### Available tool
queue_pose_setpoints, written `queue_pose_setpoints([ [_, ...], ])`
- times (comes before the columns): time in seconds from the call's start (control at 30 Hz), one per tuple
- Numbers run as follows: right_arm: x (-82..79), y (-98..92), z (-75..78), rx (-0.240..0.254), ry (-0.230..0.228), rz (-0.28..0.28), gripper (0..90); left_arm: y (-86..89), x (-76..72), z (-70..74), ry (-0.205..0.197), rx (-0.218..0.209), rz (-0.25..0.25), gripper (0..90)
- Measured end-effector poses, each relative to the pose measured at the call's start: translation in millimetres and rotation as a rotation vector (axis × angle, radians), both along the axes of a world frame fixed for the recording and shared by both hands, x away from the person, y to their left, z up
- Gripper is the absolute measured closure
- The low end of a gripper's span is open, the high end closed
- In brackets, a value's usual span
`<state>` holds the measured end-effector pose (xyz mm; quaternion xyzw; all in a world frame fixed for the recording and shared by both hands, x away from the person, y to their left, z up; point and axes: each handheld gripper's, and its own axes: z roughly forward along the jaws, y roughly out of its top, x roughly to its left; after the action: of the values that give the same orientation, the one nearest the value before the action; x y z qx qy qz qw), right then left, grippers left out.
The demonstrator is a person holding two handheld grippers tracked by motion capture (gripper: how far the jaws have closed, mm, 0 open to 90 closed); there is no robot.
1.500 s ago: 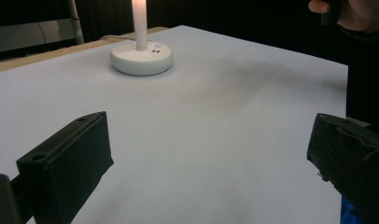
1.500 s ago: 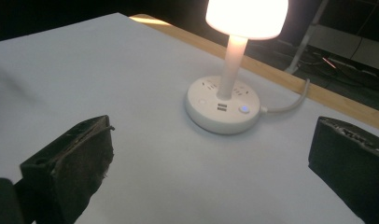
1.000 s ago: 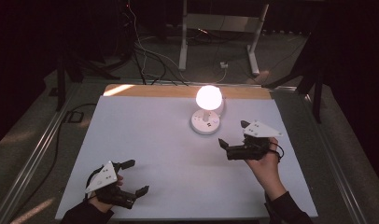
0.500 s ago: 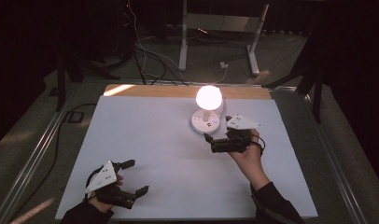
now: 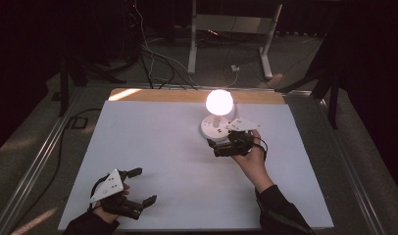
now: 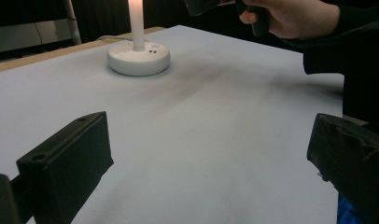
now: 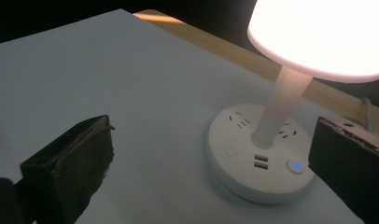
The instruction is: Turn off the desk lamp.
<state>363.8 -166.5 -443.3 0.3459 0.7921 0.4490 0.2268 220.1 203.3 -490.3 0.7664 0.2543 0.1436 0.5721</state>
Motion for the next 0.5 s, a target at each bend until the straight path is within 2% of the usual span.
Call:
queue_pose_setpoints([
  [0.03,3.5,0.2,-3.8,-0.002,0.004,-0.006,4.4,-0.1,0.0,0.0,-0.001,0.001,0.000,0.6],
  [0.13,6.0,0.4,-7.3,0.001,0.008,-0.004,6.0,-0.5,-0.1,0.2,-0.003,-0.001,-0.002,0.6],
  [0.17,6.6,0.7,-8.8,-0.001,0.013,-0.005,9.8,-0.4,0.1,0.1,-0.001,-0.002,-0.002,0.6],
  [0.3,10.0,2.9,-14.9,-0.021,0.025,-0.021,17.6,-0.5,0.2,-0.1,0.000,0.000,-0.002,0.6],
  [0.47,16.6,5.5,-21.2,-0.055,0.041,-0.030,31.9,-0.1,0.2,0.2,0.001,-0.005,-0.001,0.5],
  [0.5,17.8,5.8,-22.5,-0.055,0.032,-0.034,34.7,-0.1,0.3,0.1,0.001,-0.007,0.000,0.5],
])
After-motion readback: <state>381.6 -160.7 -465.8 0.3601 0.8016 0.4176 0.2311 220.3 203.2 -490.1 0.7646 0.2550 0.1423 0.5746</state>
